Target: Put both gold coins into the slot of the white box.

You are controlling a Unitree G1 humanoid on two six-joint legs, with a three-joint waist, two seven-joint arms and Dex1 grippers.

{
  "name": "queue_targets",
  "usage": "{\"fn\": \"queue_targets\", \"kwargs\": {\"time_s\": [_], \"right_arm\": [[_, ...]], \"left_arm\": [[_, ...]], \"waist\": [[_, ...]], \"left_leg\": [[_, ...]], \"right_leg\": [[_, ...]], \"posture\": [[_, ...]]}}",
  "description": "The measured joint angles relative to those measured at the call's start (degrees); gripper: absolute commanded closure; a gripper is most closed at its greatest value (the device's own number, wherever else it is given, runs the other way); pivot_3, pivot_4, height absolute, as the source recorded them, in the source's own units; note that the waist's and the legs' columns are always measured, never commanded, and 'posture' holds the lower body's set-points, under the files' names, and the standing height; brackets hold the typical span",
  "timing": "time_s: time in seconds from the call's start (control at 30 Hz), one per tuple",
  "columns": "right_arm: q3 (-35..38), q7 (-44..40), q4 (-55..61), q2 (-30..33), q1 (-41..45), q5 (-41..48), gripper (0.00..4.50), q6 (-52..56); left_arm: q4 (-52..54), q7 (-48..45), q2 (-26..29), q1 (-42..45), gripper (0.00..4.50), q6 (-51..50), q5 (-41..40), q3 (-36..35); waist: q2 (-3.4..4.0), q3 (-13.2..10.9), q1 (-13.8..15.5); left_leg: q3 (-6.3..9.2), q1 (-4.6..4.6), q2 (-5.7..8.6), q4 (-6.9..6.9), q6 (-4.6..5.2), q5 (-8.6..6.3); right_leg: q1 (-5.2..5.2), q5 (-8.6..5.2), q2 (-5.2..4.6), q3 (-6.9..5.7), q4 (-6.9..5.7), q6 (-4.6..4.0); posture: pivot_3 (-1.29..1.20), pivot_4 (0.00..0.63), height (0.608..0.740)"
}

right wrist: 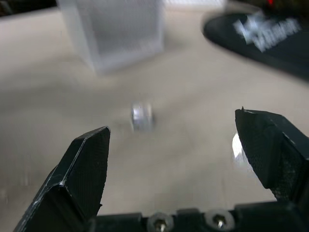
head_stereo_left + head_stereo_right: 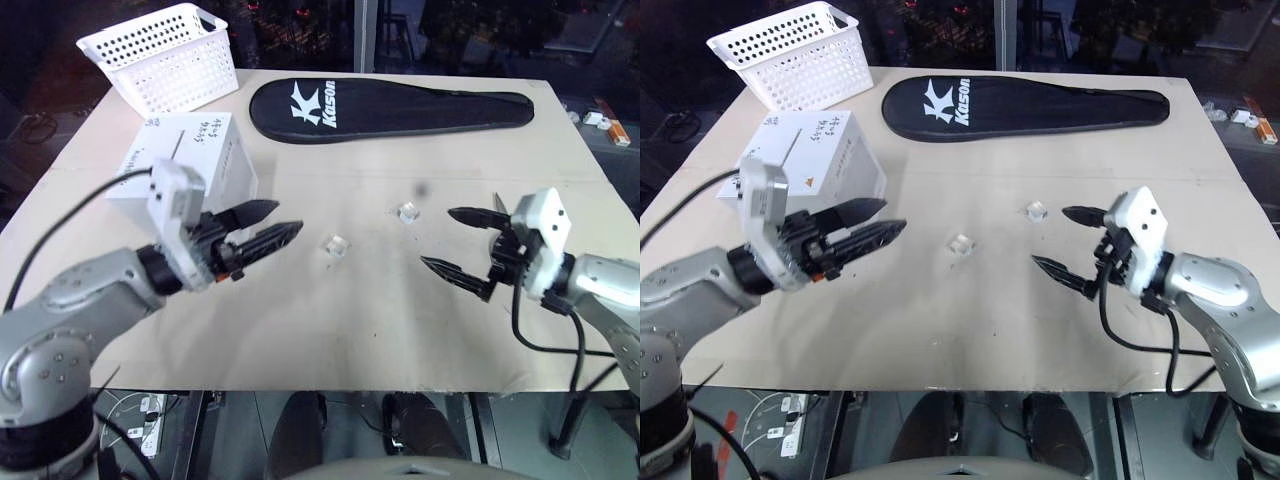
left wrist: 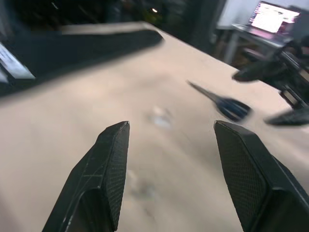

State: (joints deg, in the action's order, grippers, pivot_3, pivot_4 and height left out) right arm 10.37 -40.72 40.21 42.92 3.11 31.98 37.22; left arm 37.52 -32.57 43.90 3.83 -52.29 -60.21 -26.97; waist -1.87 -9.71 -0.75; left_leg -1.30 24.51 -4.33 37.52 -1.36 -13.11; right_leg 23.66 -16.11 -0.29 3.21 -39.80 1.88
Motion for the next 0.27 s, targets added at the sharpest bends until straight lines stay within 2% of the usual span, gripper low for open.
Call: {"fn": "queue_targets", "kwargs": {"time_s": [0.03,0.1,0.13,0.2,0.27], "right_arm": [[1.18,-0.11,0.43,0.29,-2.63,0.0,0.0,0.06],[7.08,-0.79,2.12,-0.24,-11.23,0.04,0.0,-0.92],[8.57,-1.03,2.41,-0.65,-13.04,0.05,0.0,-1.4],[15.37,-2.43,3.32,-3.57,-22.29,-0.1,0.0,-5.23],[17.96,-3.85,3.07,-4.18,-25.72,-0.5,0.0,-7.35]], "left_arm": [[-0.35,-1.34,0.23,-2.7,0.1,1.12,1.99,0.07],[-0.95,-5.12,0.32,-8.58,0.04,6.72,8.2,-0.2],[-1.03,-5.81,0.33,-9.81,0.04,7.75,9.08,-0.66],[-2.85,-9.59,0.31,-15.8,0.04,12.14,12.57,-2.96],[-5.24,-11.24,0.12,-17.9,0.04,13.76,14.11,-4.13]], "waist": [[-0.01,0.0,-0.02],[-0.03,0.02,0.07],[-0.03,0.03,0.11],[0.01,0.09,0.18],[0.01,0.08,0.03]], "left_leg": [[-0.01,-0.1,0.0,0.0,0.0,0.0],[0.0,-0.13,0.01,0.01,0.02,0.0],[0.01,-0.22,0.01,0.01,0.02,0.0],[-0.01,-0.44,0.01,0.0,0.03,-0.01],[-0.06,-0.73,0.0,-0.04,0.03,-0.01]], "right_leg": [[-0.08,-0.01,0.01,0.01,-0.01,-0.01],[-0.09,-0.01,0.02,0.0,-0.03,0.0],[-0.2,-0.02,0.02,0.0,-0.02,0.01],[-0.39,-0.08,0.01,0.01,0.01,0.06],[-0.59,-0.19,0.01,0.07,0.03,0.22]], "posture": [[0.0,0.15,0.727],[0.0,0.15,0.727],[0.0,0.15,0.727],[0.0,0.15,0.727],[0.0,0.15,0.727]]}}
